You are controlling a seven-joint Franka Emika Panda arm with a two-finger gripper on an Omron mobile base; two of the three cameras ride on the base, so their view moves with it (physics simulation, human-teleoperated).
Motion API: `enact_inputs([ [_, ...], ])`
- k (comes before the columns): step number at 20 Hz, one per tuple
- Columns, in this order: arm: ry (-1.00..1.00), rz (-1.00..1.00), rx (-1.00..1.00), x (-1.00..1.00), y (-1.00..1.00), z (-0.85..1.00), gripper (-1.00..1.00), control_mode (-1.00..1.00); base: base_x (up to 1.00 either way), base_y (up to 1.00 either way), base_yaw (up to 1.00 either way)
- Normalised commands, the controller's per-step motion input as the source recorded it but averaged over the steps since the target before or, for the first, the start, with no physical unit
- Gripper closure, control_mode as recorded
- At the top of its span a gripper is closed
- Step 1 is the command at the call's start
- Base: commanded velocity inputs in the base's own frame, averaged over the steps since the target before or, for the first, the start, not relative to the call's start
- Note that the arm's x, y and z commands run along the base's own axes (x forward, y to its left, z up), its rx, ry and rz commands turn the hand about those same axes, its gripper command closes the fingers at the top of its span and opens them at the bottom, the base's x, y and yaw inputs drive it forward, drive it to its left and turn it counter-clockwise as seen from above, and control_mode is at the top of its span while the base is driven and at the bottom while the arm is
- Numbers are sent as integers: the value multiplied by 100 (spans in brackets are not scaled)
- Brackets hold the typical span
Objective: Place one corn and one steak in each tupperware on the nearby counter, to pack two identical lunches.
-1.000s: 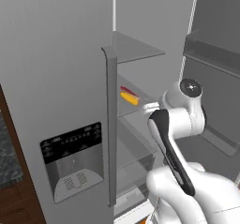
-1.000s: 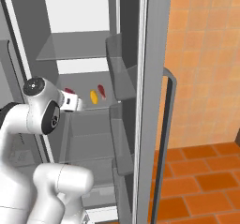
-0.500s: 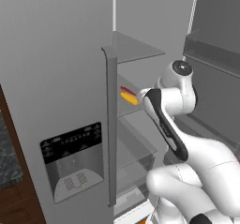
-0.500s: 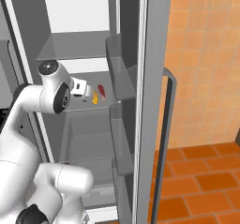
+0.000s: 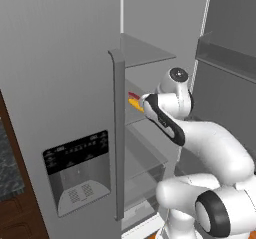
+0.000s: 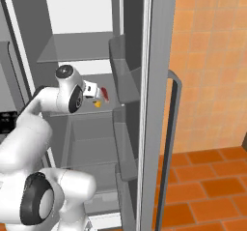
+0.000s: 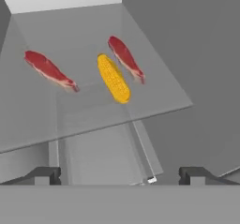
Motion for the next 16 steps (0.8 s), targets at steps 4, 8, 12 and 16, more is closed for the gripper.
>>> enact_inputs([
  [4, 0, 0, 0, 78, 16, -35, -100, -100, 0, 0, 0],
  [8, 1, 0, 0, 79, 2, -39, -100, -100, 0, 0, 0],
  [12, 5, 1, 0, 42, 0, -42, -100, -100, 0, 0, 0],
  [16, 6, 0, 0, 39, 0, -22, -100, -100, 0, 0, 0],
])
